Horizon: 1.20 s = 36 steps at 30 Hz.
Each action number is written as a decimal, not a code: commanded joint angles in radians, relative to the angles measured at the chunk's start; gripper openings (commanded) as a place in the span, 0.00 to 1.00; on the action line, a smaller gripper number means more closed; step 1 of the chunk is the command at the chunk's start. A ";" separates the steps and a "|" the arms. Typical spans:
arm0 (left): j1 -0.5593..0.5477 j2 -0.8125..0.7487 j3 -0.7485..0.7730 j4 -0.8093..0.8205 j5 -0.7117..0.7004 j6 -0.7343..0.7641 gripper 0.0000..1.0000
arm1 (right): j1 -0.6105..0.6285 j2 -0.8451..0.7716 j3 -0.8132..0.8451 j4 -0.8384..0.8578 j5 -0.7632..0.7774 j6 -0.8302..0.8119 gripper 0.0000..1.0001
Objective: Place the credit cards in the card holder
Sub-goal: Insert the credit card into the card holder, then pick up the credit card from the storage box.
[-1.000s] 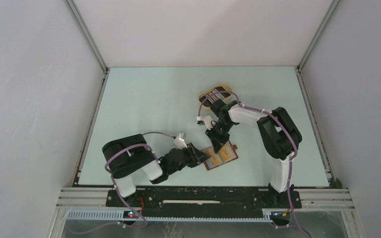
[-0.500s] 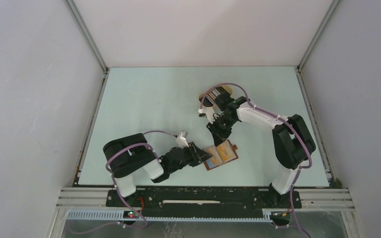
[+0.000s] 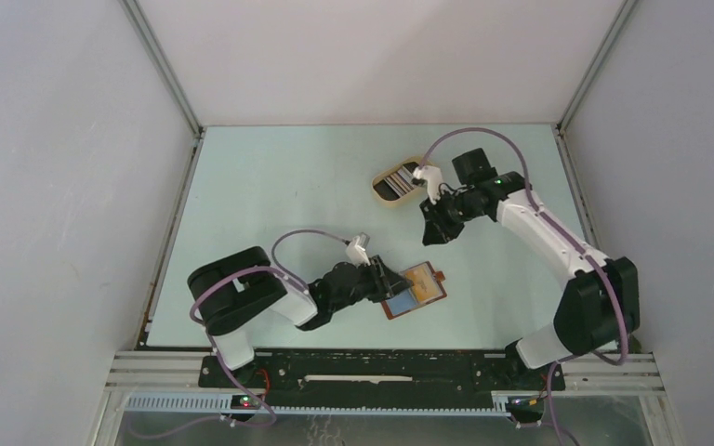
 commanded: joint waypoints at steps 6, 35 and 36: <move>0.015 -0.009 0.197 -0.197 0.092 0.130 0.49 | -0.112 -0.179 -0.034 0.044 -0.080 -0.017 0.30; 0.194 -0.486 0.319 -0.605 -0.264 1.072 1.00 | -0.113 0.553 0.935 -0.129 0.084 -0.089 0.89; 0.194 -0.483 0.299 -0.581 -0.236 1.072 1.00 | -0.107 0.590 0.970 -0.129 0.110 -0.081 0.89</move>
